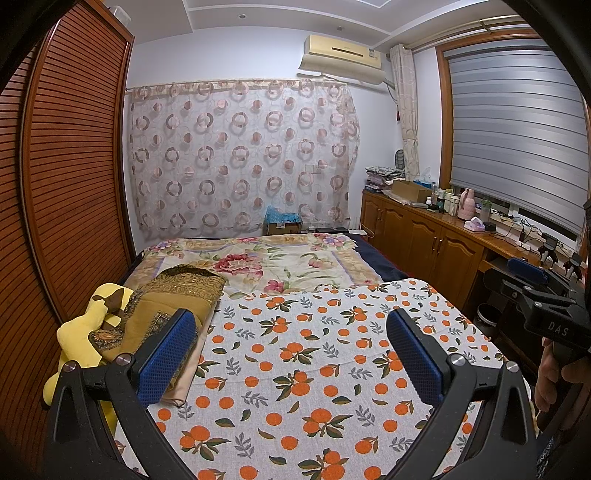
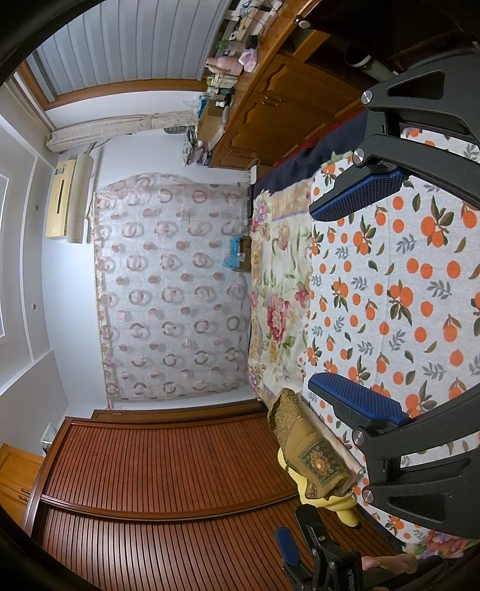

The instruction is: Fold small clothes

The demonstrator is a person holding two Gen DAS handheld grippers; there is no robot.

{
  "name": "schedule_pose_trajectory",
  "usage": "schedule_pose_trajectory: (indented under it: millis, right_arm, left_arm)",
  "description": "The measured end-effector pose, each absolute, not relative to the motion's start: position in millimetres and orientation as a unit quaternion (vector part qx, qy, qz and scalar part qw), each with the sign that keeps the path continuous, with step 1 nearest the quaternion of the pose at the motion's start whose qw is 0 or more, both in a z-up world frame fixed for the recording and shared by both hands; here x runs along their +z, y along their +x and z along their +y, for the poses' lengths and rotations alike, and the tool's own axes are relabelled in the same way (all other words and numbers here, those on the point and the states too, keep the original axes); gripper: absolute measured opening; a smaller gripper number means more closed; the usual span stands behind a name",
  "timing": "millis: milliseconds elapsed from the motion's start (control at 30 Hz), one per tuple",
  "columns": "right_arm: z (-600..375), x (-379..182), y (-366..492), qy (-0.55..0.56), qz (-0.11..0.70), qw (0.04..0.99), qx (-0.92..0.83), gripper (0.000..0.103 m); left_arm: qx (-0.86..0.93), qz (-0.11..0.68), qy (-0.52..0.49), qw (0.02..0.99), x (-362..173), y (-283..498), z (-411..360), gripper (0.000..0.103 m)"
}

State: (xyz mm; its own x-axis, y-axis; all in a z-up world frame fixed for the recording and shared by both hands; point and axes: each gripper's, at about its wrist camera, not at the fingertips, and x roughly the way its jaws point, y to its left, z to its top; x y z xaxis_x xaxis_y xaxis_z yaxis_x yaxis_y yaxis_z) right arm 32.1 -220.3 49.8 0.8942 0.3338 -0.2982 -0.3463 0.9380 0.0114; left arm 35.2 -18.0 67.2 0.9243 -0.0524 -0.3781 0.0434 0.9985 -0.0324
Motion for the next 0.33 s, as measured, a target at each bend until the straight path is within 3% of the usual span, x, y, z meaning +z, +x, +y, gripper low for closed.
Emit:
schedule_pose_trajectory:
  millis: [333]
  right_arm:
    - [-219.8, 50.5, 34.4, -0.02, 0.149, 0.973, 0.175, 0.085]
  left_arm:
    - [-0.024, 0.193, -0.012, 0.981, 67.1, 35.2, -18.5, 0.103]
